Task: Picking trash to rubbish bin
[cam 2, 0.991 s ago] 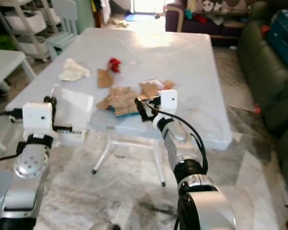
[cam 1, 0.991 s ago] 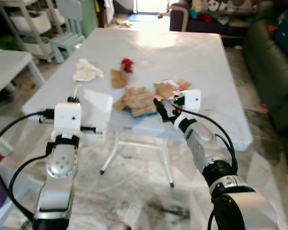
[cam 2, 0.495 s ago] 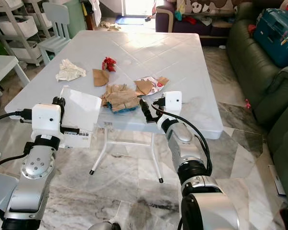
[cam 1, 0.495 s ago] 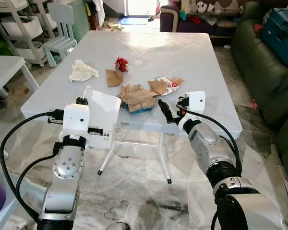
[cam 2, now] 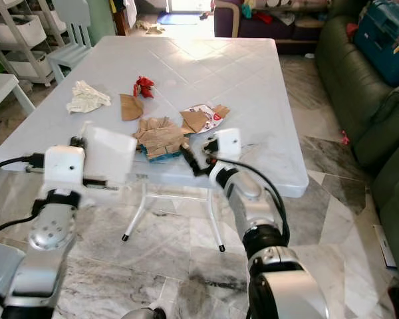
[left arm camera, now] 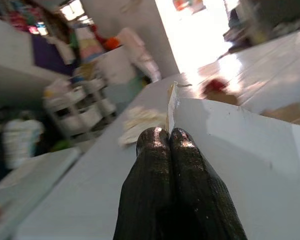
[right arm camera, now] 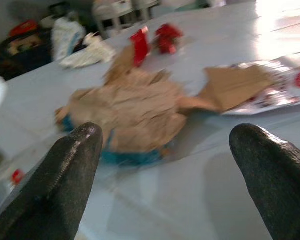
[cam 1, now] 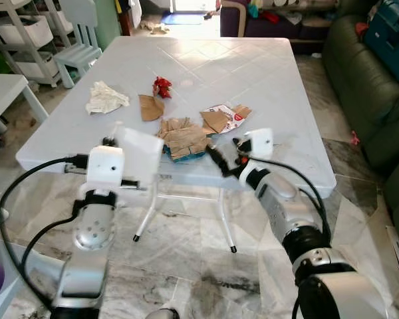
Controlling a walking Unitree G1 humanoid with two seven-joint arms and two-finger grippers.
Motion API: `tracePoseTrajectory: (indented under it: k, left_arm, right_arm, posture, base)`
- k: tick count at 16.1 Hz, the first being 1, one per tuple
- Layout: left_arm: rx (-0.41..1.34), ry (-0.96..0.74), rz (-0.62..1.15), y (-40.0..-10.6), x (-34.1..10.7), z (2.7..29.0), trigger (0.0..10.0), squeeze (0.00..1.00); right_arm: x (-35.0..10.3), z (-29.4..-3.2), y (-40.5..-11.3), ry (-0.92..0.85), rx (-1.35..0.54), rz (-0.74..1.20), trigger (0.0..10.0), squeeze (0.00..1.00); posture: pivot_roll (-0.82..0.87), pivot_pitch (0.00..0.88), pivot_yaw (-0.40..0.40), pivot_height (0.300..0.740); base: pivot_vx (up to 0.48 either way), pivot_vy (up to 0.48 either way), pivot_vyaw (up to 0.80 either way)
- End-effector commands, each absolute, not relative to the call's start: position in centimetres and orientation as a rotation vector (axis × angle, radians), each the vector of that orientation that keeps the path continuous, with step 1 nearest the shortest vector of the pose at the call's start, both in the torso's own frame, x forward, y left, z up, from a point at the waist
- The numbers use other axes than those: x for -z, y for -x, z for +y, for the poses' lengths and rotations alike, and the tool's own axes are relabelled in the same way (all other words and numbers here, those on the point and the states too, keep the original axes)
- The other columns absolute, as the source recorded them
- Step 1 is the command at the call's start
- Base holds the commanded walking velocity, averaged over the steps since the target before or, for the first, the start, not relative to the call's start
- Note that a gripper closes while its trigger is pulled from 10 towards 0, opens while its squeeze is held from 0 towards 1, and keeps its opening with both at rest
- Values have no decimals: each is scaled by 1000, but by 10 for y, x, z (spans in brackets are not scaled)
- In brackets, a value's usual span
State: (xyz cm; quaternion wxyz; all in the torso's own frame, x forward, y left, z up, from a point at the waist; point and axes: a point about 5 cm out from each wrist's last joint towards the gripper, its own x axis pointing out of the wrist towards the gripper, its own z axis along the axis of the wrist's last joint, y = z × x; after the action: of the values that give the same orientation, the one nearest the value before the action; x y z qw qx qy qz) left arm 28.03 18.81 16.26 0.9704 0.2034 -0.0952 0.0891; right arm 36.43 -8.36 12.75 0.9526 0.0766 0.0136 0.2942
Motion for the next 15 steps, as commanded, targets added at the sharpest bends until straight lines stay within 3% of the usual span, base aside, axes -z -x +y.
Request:
tracePoseTrajectory:
  k: [1,4,8,15]
  left_arm:
    - [-266,-450,-181,-274,-163,204,10000,0]
    - [-328,-514,-179,-264,-165,216,10000,0]
    - [-280,-490,-181,-260,-162,203,10000,0]
    - [-273,-489,-172,-259,-162,202,10000,0]
  right_arm:
    - [-129,-78,-362,-140,-637,21,10000,0]
    - [-130,-60,-357,-39,-709,-11,10000,0]
    - [-140,-30,-352,90,-779,-108,10000,0]
    - [-151,-47,-363,86,-582,-174,10000,0]
  posture:
    - [130,115,-22,740]
    - [147,135,-28,740]
    - [151,155,-39,740]
    - [145,156,-39,740]
  base:
    - [0,0,0]
    - [0,0,0]
    - [0,0,200]
    - [0,0,114]
